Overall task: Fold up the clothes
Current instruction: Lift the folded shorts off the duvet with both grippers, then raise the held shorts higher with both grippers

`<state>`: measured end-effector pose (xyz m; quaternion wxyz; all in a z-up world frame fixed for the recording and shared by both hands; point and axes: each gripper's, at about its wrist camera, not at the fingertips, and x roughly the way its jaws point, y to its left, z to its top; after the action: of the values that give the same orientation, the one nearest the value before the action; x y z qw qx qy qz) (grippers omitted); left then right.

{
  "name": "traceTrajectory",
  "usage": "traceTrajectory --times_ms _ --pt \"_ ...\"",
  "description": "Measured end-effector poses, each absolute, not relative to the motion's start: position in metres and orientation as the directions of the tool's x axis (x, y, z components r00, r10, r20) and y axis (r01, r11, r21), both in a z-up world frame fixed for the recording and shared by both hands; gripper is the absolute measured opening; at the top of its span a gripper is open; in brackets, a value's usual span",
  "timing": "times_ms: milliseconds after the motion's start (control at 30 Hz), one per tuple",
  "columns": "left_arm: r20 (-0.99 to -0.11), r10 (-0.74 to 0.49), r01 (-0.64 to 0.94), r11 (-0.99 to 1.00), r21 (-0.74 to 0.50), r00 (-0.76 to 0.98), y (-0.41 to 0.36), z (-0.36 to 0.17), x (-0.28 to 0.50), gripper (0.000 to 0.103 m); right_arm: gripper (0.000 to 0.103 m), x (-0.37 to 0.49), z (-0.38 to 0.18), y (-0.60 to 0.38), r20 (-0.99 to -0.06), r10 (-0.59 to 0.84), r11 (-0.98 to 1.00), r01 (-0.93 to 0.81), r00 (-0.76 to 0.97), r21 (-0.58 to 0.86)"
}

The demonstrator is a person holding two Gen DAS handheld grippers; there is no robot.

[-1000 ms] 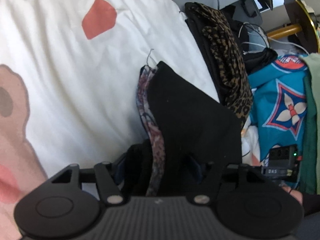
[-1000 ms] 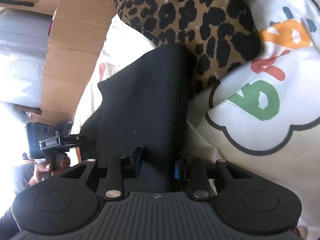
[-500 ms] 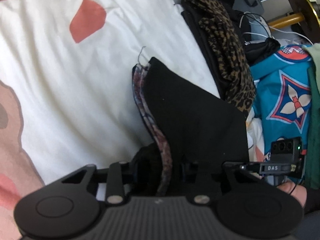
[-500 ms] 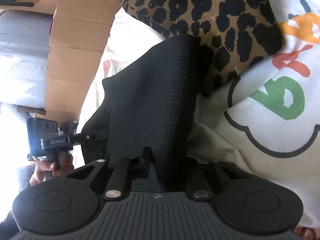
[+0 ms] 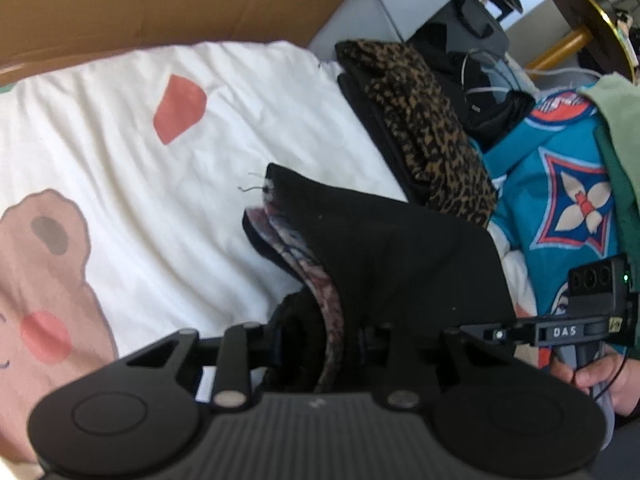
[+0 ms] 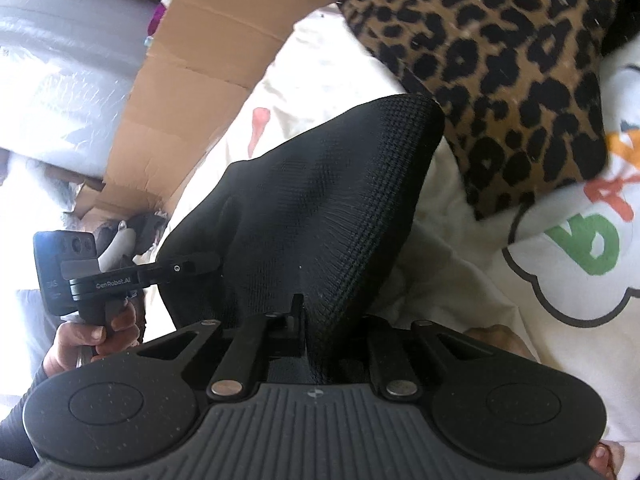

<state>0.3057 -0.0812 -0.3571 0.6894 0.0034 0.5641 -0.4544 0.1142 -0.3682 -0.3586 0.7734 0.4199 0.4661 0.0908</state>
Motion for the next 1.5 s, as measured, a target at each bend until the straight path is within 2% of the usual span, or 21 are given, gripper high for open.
traceTrajectory --times_ms 400,833,1267,1500 --pt "-0.762 -0.644 0.548 0.66 -0.515 0.06 -0.067 -0.299 0.304 0.032 0.007 0.13 -0.289 -0.364 -0.654 0.485 0.726 0.149 0.581 0.671" --pt "-0.718 -0.658 0.56 0.692 -0.456 0.227 -0.063 -0.157 0.296 0.032 0.007 0.151 -0.15 -0.367 -0.588 0.426 0.788 0.037 0.688 0.614" --pt "-0.648 -0.665 0.525 0.726 -0.444 0.371 -0.055 -0.018 0.266 0.032 0.007 0.152 -0.001 -0.373 -0.511 0.446 0.813 -0.093 0.735 0.575" --pt "-0.631 -0.657 0.48 0.745 -0.463 0.411 -0.046 0.037 0.247 0.032 0.007 0.146 0.07 -0.369 -0.532 0.438 0.836 -0.111 0.725 0.537"
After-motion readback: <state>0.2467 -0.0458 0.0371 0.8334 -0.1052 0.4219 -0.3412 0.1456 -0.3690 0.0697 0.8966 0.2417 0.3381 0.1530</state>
